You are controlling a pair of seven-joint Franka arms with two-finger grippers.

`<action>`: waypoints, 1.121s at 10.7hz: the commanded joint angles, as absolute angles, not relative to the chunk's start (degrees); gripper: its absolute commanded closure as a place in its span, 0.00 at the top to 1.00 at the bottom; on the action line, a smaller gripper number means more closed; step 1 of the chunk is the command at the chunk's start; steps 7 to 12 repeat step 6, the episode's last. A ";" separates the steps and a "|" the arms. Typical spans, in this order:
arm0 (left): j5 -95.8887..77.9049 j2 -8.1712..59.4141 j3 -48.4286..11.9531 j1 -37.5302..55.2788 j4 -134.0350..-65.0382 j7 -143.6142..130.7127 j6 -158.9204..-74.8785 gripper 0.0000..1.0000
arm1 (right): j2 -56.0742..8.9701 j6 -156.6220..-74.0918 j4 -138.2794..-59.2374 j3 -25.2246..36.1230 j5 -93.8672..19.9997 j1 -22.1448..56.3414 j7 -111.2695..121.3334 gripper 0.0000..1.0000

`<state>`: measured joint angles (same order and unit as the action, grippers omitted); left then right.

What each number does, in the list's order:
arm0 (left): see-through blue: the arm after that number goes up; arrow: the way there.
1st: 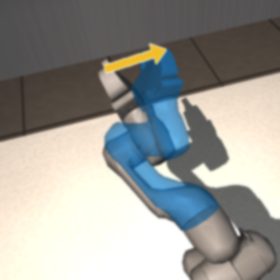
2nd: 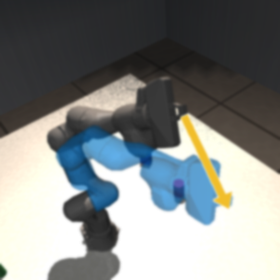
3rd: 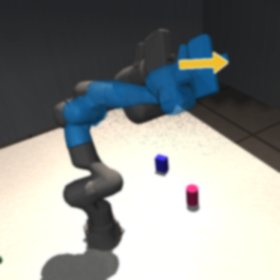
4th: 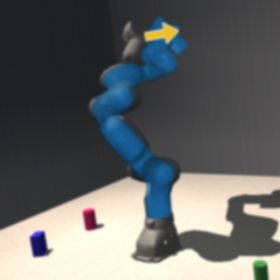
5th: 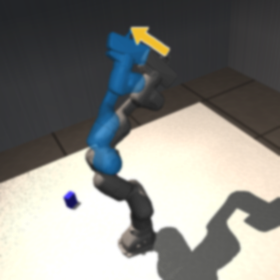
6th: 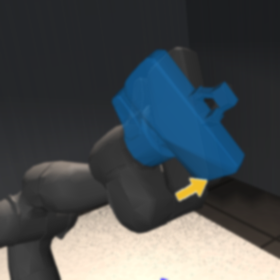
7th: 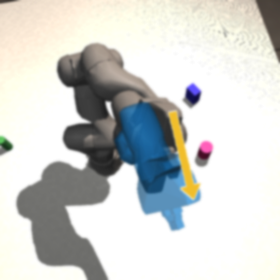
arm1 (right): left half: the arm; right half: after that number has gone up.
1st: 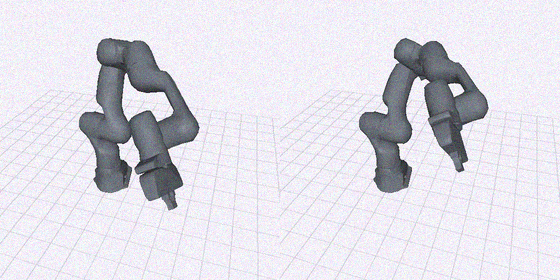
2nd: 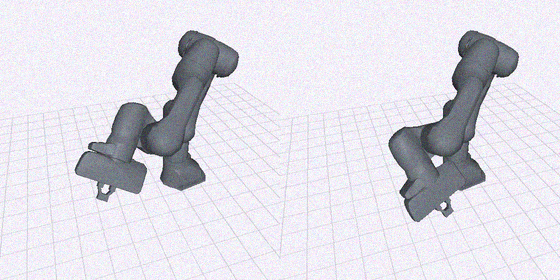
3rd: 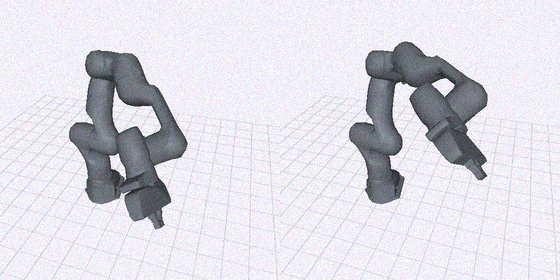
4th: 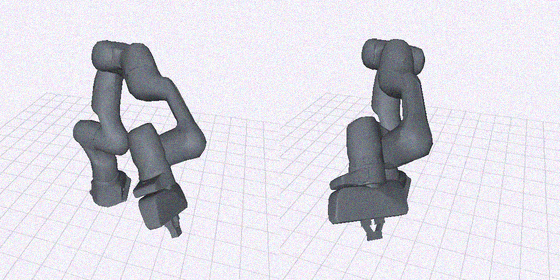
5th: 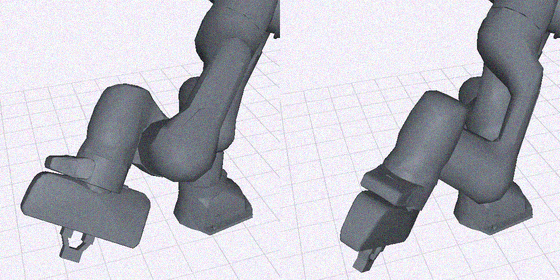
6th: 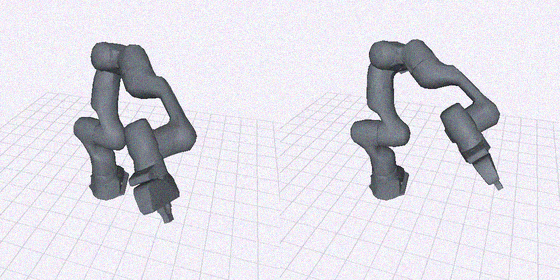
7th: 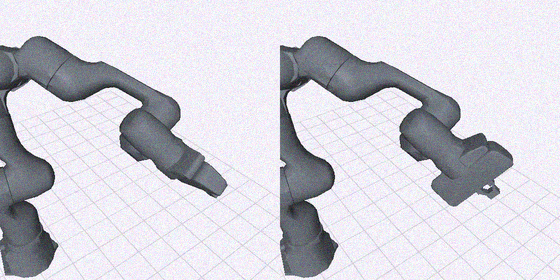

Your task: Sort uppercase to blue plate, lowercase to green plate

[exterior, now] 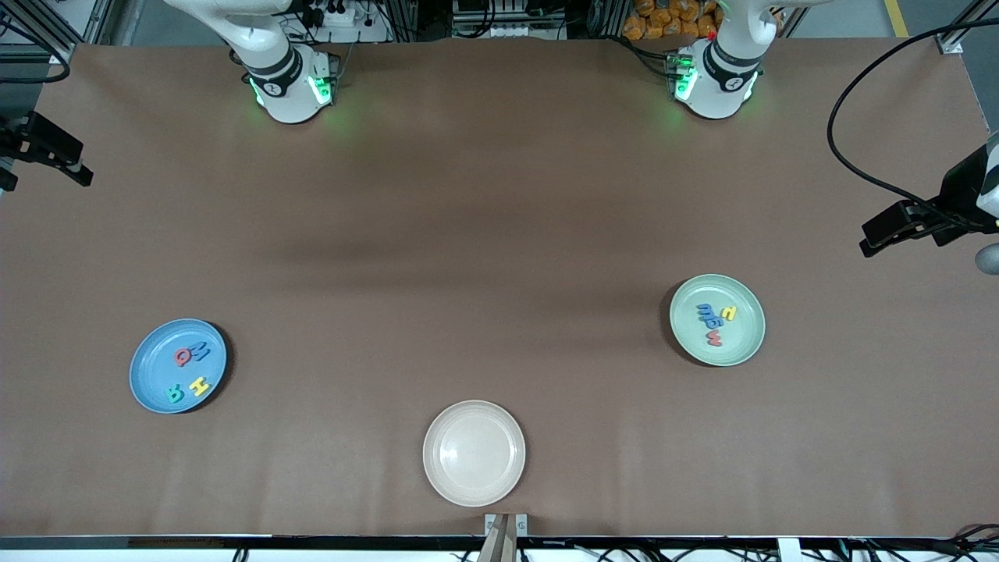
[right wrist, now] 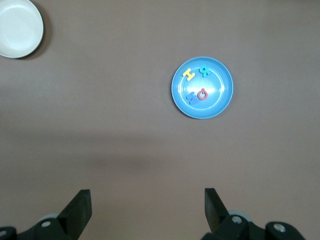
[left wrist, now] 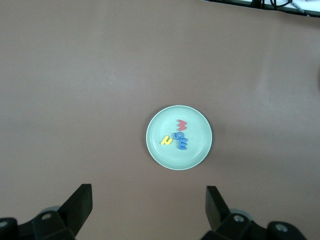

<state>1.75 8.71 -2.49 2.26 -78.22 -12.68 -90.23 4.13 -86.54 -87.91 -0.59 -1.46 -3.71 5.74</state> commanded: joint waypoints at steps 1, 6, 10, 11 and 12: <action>0.18 8.35 -1.85 2.11 -78.84 -12.57 -89.91 1.00 | 3.52 -84.90 -86.40 -0.97 -1.93 -4.31 4.92 1.00; 0.17 8.35 -1.85 1.67 -78.84 -12.31 -89.91 1.00 | 3.25 -85.87 -86.92 -0.88 -1.85 -4.83 5.01 1.00; 0.17 8.35 -1.85 1.67 -78.84 -12.31 -89.91 1.00 | 3.25 -85.87 -86.92 -0.88 -1.85 -4.83 5.01 1.00; 0.17 8.35 -1.85 1.67 -78.84 -12.31 -89.91 1.00 | 3.25 -85.87 -86.92 -0.88 -1.85 -4.83 5.01 1.00; 0.17 8.35 -1.85 1.67 -78.84 -12.31 -89.91 1.00 | 3.25 -85.87 -86.92 -0.88 -1.85 -4.83 5.01 1.00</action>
